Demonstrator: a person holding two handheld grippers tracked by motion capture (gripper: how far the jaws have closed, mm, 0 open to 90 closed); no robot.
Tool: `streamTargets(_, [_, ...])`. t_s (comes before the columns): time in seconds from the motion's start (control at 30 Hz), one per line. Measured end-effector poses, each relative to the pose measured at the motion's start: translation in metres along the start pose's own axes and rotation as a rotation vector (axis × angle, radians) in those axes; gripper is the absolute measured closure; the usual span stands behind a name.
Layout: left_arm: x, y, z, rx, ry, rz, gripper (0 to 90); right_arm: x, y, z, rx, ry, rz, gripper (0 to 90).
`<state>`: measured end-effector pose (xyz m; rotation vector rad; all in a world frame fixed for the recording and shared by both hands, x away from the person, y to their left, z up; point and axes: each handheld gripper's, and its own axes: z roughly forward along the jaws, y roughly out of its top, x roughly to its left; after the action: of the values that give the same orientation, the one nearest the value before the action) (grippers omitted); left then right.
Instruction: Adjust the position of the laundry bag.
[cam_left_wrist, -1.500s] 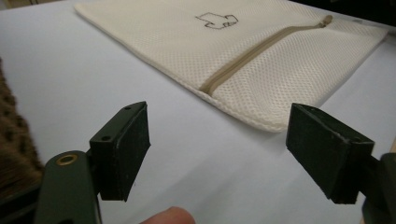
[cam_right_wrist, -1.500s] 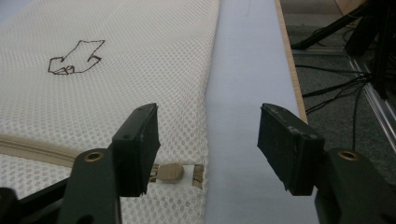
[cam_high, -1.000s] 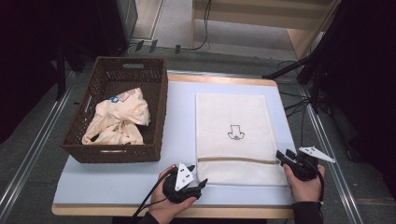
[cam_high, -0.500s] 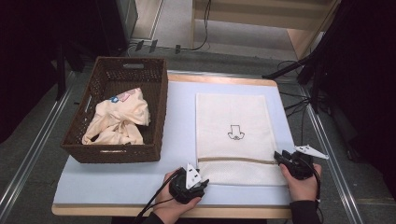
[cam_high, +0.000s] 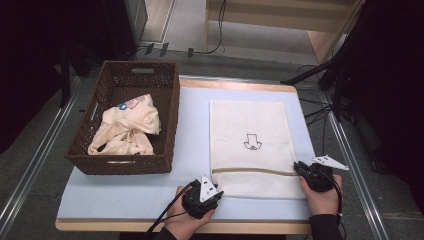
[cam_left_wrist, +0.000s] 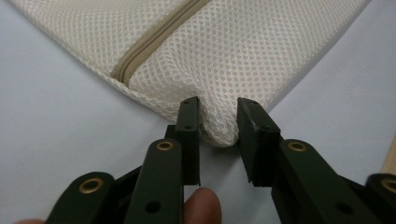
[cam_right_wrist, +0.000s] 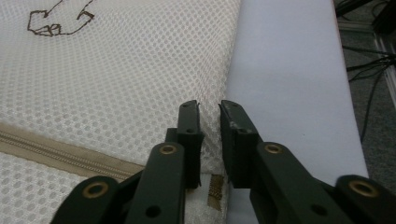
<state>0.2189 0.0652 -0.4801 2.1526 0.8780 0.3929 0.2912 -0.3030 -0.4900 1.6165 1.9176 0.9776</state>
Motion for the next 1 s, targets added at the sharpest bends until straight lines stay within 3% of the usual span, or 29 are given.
streamTargets(0.13, [0.004,0.003,0.001,0.012,-0.033,-0.020,83.4,-0.002,0.000,0.001,0.000,0.018,0.036,86.4])
streamTargets(0.2, [0.006,0.003,0.001,0.016,-0.050,-0.035,85.1,-0.002,0.000,0.000,0.000,0.021,0.053,87.5])
streamTargets(0.37, [0.009,0.003,-0.001,0.004,-0.068,-0.046,86.4,-0.001,0.000,0.000,-0.011,0.015,0.042,88.8])
streamTargets(0.77, [0.017,-0.002,-0.015,-0.032,-0.057,-0.039,86.4,0.011,0.001,-0.003,-0.043,0.036,0.064,89.0])
streamTargets(1.0, [0.026,-0.006,-0.025,-0.042,-0.047,-0.056,86.3,0.021,0.002,-0.003,-0.049,0.049,0.057,88.9])
